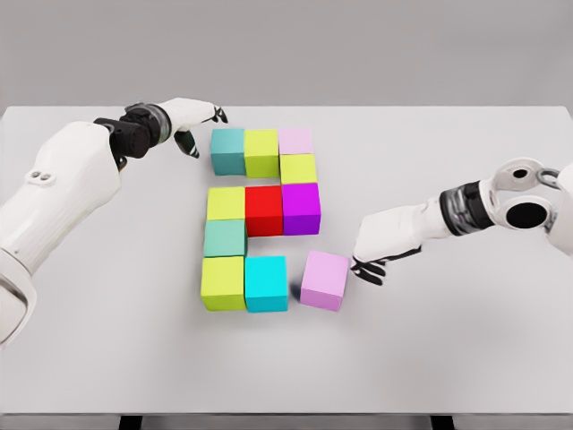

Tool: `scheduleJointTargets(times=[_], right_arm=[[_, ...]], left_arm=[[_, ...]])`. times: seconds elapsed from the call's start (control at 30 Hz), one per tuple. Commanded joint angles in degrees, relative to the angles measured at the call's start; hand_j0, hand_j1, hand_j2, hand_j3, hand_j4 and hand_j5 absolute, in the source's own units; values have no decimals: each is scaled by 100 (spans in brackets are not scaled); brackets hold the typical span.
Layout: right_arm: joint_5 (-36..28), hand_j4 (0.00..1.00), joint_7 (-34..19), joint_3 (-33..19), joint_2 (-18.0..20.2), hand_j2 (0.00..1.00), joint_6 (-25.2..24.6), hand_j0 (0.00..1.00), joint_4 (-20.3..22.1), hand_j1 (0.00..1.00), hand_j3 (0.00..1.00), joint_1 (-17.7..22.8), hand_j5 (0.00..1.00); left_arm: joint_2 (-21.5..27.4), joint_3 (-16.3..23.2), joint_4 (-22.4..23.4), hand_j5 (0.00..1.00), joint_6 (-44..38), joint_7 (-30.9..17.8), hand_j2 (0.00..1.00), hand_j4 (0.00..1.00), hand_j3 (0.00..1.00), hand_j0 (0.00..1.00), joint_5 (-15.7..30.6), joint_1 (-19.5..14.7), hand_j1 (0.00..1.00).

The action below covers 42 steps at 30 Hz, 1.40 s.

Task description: Assemble the squares on the desktop into the number 2

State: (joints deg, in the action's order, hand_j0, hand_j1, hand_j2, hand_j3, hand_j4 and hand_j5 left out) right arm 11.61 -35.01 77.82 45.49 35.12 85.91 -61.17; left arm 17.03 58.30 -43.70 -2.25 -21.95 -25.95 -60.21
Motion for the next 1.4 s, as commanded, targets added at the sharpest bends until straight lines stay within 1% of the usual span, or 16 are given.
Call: scheduleJointTargets(times=[0.0, 0.3, 0.43, 0.53, 0.63, 0.67, 0.77, 0.83, 0.9, 0.93, 0.97, 1.07, 1.17, 1.3, 1.33, 1.37], right_arm=[[-28, 18, 1, -4, -40, 18, -12, 18, 5, 18, 18, 0, 18], [-28, 18, 1, -4, -207, 18, -12, 18, 40, 18, 18, -53, 18], [-28, 18, 1, -4, -207, 18, -12, 18, 31, 18, 18, -53, 18], [-28, 18, 1, -4, -190, 18, -12, 18, -4, 18, 18, -53, 18], [-1, 18, 1, 5, -181, 18, -12, 18, -12, 18, 18, -53, 18], [25, 18, 1, -4, -181, 18, -12, 18, -83, 18, 18, -53, 18], [25, 18, 1, -4, -199, 18, -12, 18, -144, 18, 18, -53, 18], [34, 18, 1, 5, -243, 18, -12, 18, -144, 18, 18, -61, 18], [34, 18, 1, 5, -295, 18, -12, 18, -206, 18, 18, -53, 18], [34, 18, 1, 5, -313, 18, -12, 18, -232, 18, 18, -53, 18], [34, 18, 1, 5, -313, 18, -12, 18, -232, 18, 18, -53, 18], [34, 18, 1, 5, -322, 18, -12, 18, -232, 18, 18, -53, 18], [34, 18, 1, 5, -357, 18, -12, 18, -232, 18, 18, -53, 18], [25, 18, 1, 5, -409, 18, -12, 18, -232, 18, 18, -53, 18], [25, 18, 1, 5, -418, 18, -12, 18, -232, 18, 18, -53, 18], [25, 18, 1, 5, -418, 18, -12, 18, -232, 18, 18, -53, 18]], left_arm=[[2, -3, -7, 86, 5, -2, 86, 86, 86, 86, -6, 0, 86], [20, -3, -33, 87, 14, -64, 87, 87, 87, 87, 11, 18, 87], [116, -3, -235, 87, 22, -73, 87, 87, 87, 87, 20, 26, 87], [178, -3, -288, 87, 22, -73, 87, 87, 87, 87, 20, 26, 87], [187, -12, -270, 88, 22, -55, 88, 88, 88, 88, 20, 26, 88], [187, -3, -244, 88, 14, -38, 88, 88, 88, 88, 11, 9, 88], [161, 6, -42, 88, -4, 15, 88, 88, 88, 88, -24, -18, 88], [117, 120, 2, 90, -13, 24, 90, 90, 90, 90, -33, -35, 90], [64, 137, 29, 93, -13, 24, 93, 93, 93, 93, -50, -53, 93], [29, 260, 55, 95, -13, 24, 95, 95, 95, 95, -85, -62, 95], [20, 287, 55, 95, -13, 24, 95, 95, 95, 95, -129, -70, 95], [2, 287, 55, 96, -13, 15, 96, 96, 96, 96, -129, -62, 96], [37, 287, -15, 100, -13, -55, 100, 100, 100, 100, -120, -62, 100], [73, 296, -77, 100, 14, -81, 100, 100, 100, 100, -112, -62, 100], [81, 296, -77, 100, 14, -108, 100, 100, 100, 100, -112, -62, 100], [90, 296, -86, 100, 22, -266, 100, 100, 100, 100, -112, -62, 100]])
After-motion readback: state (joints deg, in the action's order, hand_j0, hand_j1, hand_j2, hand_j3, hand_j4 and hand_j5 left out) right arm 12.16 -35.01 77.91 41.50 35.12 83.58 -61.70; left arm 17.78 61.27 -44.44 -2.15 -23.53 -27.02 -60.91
